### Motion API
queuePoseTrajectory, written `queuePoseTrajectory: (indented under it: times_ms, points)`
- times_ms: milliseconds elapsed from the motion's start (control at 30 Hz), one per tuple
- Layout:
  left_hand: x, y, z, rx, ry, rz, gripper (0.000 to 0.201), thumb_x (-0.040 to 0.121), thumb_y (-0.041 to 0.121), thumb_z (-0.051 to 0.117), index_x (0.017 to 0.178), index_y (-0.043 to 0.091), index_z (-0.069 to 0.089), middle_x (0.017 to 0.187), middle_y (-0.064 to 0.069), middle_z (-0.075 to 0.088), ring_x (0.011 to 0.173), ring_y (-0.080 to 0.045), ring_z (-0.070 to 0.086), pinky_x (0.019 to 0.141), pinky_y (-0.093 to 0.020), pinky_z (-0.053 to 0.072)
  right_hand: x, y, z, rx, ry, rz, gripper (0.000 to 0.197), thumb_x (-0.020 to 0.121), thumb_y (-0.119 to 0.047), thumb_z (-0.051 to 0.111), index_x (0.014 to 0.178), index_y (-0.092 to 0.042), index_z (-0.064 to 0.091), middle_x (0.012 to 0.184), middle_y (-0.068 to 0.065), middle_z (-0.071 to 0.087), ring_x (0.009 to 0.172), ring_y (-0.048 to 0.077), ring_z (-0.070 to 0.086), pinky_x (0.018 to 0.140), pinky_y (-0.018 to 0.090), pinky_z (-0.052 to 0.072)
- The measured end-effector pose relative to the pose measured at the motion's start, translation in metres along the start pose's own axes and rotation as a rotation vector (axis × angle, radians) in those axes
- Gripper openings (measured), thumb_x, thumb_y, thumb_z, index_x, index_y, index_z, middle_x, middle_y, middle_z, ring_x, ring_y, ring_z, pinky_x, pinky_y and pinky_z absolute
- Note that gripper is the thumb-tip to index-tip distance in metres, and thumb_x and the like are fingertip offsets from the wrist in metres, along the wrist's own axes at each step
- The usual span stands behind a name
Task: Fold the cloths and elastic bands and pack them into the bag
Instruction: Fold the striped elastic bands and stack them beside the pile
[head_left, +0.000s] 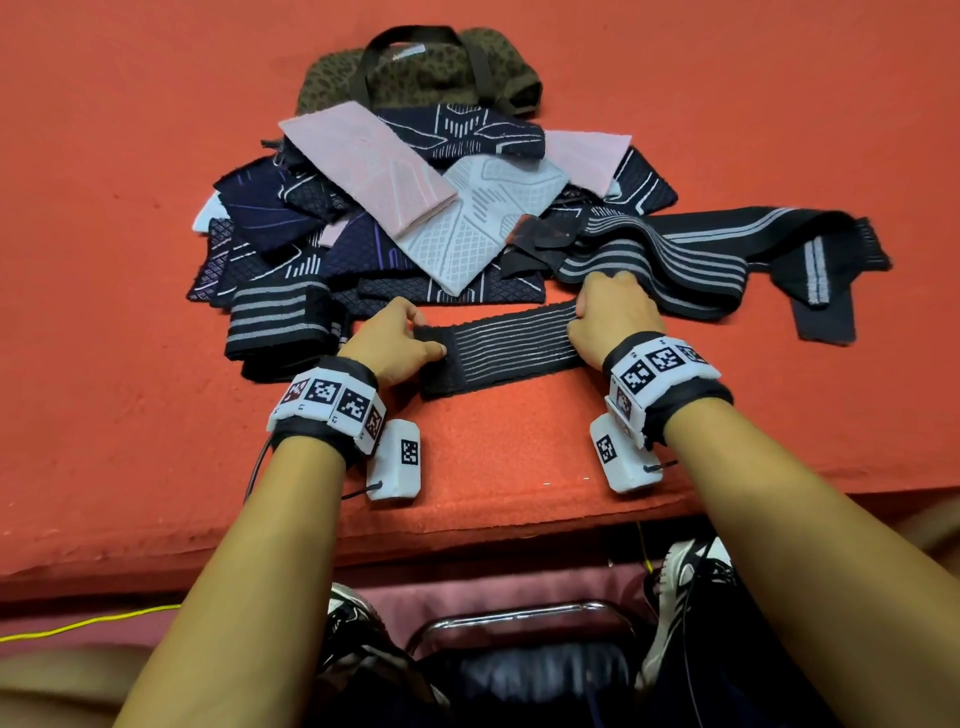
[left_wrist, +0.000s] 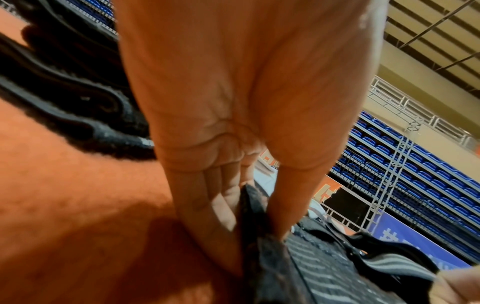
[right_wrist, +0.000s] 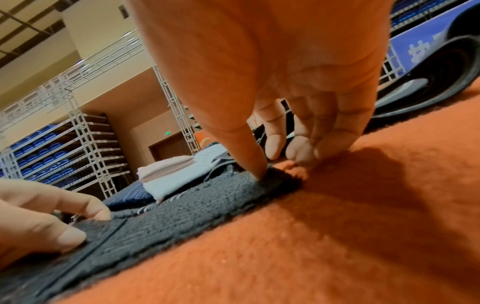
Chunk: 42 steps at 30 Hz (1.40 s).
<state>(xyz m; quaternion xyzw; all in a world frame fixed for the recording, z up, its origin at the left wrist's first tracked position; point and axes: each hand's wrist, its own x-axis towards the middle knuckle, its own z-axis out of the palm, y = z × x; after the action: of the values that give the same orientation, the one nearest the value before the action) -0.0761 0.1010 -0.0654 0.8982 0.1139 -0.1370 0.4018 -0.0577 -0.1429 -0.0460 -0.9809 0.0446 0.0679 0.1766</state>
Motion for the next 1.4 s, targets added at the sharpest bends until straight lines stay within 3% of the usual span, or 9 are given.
queuePoseTrajectory:
  times_ms: [100, 200, 500, 700, 833, 1000, 1167, 1300, 1400]
  points:
    - [0.001, 0.001, 0.001, 0.041, 0.016, -0.004, 0.031, 0.082, 0.022, 0.078, 0.091, 0.020, 0.048, 0.082, -0.002, 0.062, 0.074, -0.018, 0.059, 0.069, -0.029, 0.046, -0.008, -0.019, 0.003, 0.090, -0.106, -0.236, 0.018, 0.081, -0.013, 0.057, 0.097, -0.019, 0.064, 0.109, 0.005, 0.064, 0.101, 0.027, 0.061, 0.087, 0.032, 0.048]
    - [-0.001, 0.002, 0.000, 0.096, 0.034, -0.008, 0.030, 0.081, 0.023, 0.078, 0.091, 0.019, 0.050, 0.082, -0.002, 0.062, 0.074, -0.017, 0.059, 0.068, -0.030, 0.047, -0.022, -0.038, 0.012, 0.138, -0.270, -0.394, 0.032, 0.085, -0.012, 0.057, 0.116, -0.017, 0.065, 0.118, 0.005, 0.064, 0.109, 0.024, 0.059, 0.093, 0.026, 0.043]
    - [-0.003, 0.000, -0.014, 0.209, 0.049, -0.068, 0.028, 0.078, 0.026, 0.081, 0.084, 0.014, 0.056, 0.076, -0.001, 0.061, 0.069, -0.018, 0.058, 0.067, -0.029, 0.047, -0.032, -0.050, 0.029, 0.199, -0.355, -0.508, 0.037, 0.086, -0.016, 0.064, 0.123, -0.018, 0.065, 0.114, 0.005, 0.064, 0.103, 0.020, 0.062, 0.093, 0.030, 0.048]
    - [-0.003, 0.007, -0.015, 0.138, 0.089, -0.039, 0.027, 0.075, 0.028, 0.079, 0.086, 0.015, 0.057, 0.077, -0.002, 0.064, 0.068, -0.018, 0.061, 0.065, -0.028, 0.048, -0.026, -0.043, 0.027, 0.117, -0.246, -0.435, 0.036, 0.086, -0.013, 0.059, 0.120, -0.019, 0.068, 0.119, 0.008, 0.063, 0.108, 0.025, 0.060, 0.094, 0.028, 0.046]
    - [-0.014, 0.031, -0.003, -0.260, 0.061, 0.022, 0.030, 0.084, 0.025, 0.073, 0.100, 0.009, 0.052, 0.070, -0.004, 0.056, 0.056, -0.015, 0.059, 0.055, -0.031, 0.055, -0.013, -0.032, 0.026, 0.211, -0.220, -0.241, 0.013, 0.087, -0.021, 0.056, 0.087, -0.021, 0.069, 0.097, 0.002, 0.072, 0.095, 0.022, 0.065, 0.083, 0.027, 0.048]
    - [-0.025, 0.058, 0.027, -0.363, -0.128, 0.095, 0.024, 0.102, 0.020, 0.052, 0.121, 0.007, 0.045, 0.096, -0.015, 0.064, 0.078, -0.026, 0.067, 0.072, -0.034, 0.058, -0.005, -0.027, 0.008, 0.851, -0.355, 0.058, 0.053, 0.095, -0.055, 0.048, 0.088, -0.006, 0.066, 0.080, 0.010, 0.070, 0.068, 0.021, 0.067, 0.071, 0.035, 0.060]
    - [-0.020, 0.051, 0.032, -0.317, -0.196, 0.140, 0.041, 0.092, -0.014, 0.036, 0.129, 0.003, 0.043, 0.095, -0.009, 0.063, 0.079, -0.019, 0.066, 0.079, -0.028, 0.056, -0.003, -0.017, 0.020, 0.579, -0.273, -0.083, 0.018, 0.075, -0.017, 0.075, 0.082, -0.018, 0.059, 0.076, 0.009, 0.068, 0.076, 0.032, 0.069, 0.073, 0.043, 0.058]
    - [-0.019, 0.051, 0.027, -0.332, -0.209, 0.135, 0.049, 0.087, -0.022, 0.037, 0.128, 0.003, 0.048, 0.095, -0.008, 0.062, 0.080, -0.019, 0.066, 0.077, -0.024, 0.055, -0.007, -0.022, 0.023, 0.443, -0.270, -0.152, 0.030, 0.075, -0.025, 0.079, 0.099, -0.017, 0.063, 0.089, 0.003, 0.068, 0.084, 0.021, 0.062, 0.077, 0.030, 0.050]
    - [-0.018, 0.047, 0.025, -0.320, -0.112, 0.160, 0.046, 0.083, -0.017, 0.050, 0.121, 0.010, 0.055, 0.098, -0.007, 0.060, 0.074, -0.016, 0.062, 0.070, -0.031, 0.056, -0.009, -0.026, 0.021, 0.353, -0.238, -0.153, 0.013, 0.077, -0.017, 0.072, 0.089, -0.013, 0.070, 0.089, 0.006, 0.071, 0.088, 0.024, 0.065, 0.078, 0.031, 0.051]
